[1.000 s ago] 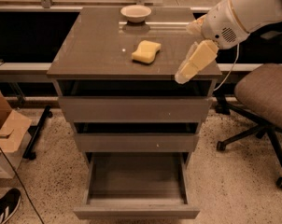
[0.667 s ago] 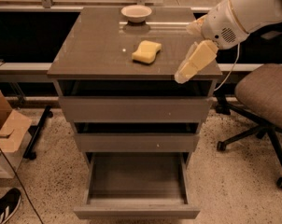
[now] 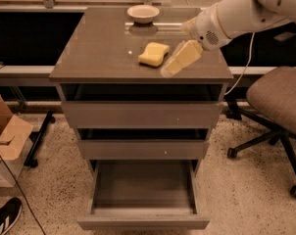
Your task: Place sponge into bottom drawer
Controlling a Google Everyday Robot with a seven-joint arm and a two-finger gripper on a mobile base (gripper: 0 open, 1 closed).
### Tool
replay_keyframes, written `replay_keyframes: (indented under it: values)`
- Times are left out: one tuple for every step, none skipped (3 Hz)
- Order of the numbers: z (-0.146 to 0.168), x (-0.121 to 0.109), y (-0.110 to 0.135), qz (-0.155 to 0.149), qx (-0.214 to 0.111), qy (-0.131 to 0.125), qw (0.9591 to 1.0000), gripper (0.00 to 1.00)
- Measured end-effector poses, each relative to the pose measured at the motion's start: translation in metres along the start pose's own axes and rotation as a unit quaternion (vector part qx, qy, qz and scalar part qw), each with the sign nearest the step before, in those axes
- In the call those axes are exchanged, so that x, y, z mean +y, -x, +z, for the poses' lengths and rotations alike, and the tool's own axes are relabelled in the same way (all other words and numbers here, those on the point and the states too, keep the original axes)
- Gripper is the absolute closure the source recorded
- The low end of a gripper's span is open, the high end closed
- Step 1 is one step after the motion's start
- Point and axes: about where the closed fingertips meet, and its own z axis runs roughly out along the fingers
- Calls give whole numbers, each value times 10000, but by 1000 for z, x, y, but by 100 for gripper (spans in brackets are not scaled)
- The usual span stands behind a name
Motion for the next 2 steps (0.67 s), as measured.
replay_keyframes:
  values:
    - [35,-27,7,73,-171,-93,9998,0]
    - [72,-54,11,130,-299,-153,9994,0]
